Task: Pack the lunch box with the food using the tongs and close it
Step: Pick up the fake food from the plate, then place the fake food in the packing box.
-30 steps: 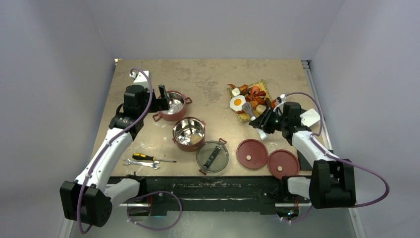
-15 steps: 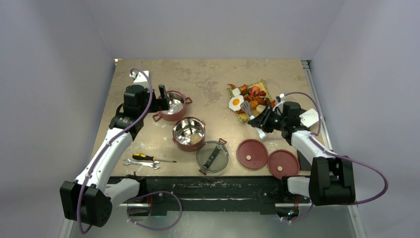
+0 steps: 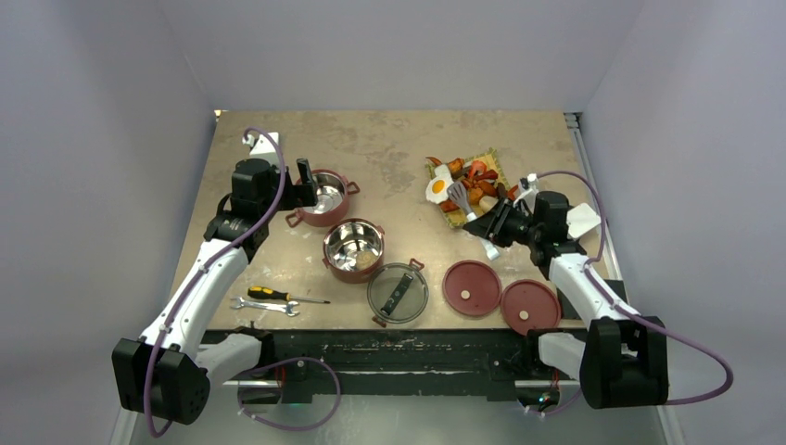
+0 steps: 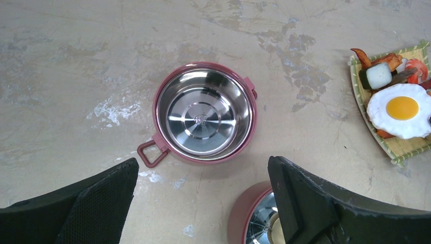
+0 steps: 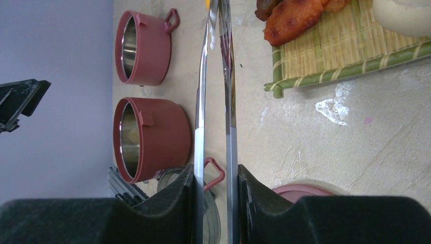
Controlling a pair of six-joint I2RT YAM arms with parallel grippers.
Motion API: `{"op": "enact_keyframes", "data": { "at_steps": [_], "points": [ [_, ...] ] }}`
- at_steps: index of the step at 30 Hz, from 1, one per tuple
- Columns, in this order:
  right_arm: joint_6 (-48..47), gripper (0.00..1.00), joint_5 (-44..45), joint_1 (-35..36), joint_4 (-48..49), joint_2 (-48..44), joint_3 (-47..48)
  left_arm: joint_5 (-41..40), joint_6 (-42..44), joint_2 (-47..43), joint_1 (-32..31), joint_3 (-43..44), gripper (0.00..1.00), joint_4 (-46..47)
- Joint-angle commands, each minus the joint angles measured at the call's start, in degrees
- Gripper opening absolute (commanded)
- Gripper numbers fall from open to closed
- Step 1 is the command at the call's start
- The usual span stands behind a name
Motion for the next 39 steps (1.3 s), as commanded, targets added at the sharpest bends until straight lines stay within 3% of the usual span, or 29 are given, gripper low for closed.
{"op": "enact_keyframes", "data": {
  "at_steps": [1,14,21,26,39],
  "points": [
    [0.99,0.0,-3.24,-0.31,3.01,-2.39,0.85,0.16,0.05,-0.1,0.36,0.39,0.99,0.86],
    [0.35,0.0,-8.66,0.12,-0.91,-7.31,4.57,-1.97,-0.08,-1.5,0.5,0.27,0.99,1.15],
    [3.6,0.0,-7.71,5.08,2.09,-7.1,5.78,-2.58,-0.34,-2.66,0.67,-0.19,0.99,1.87],
    [7.13,0.0,-4.07,13.57,7.73,-2.35,8.94,-2.63,-0.47,-4.23,0.72,-1.03,0.99,3.0],
    [8.15,0.0,-1.04,25.15,16.03,19.13,25.53,-3.13,-0.65,-5.91,0.79,-1.67,0.99,3.88]
  ]
}}
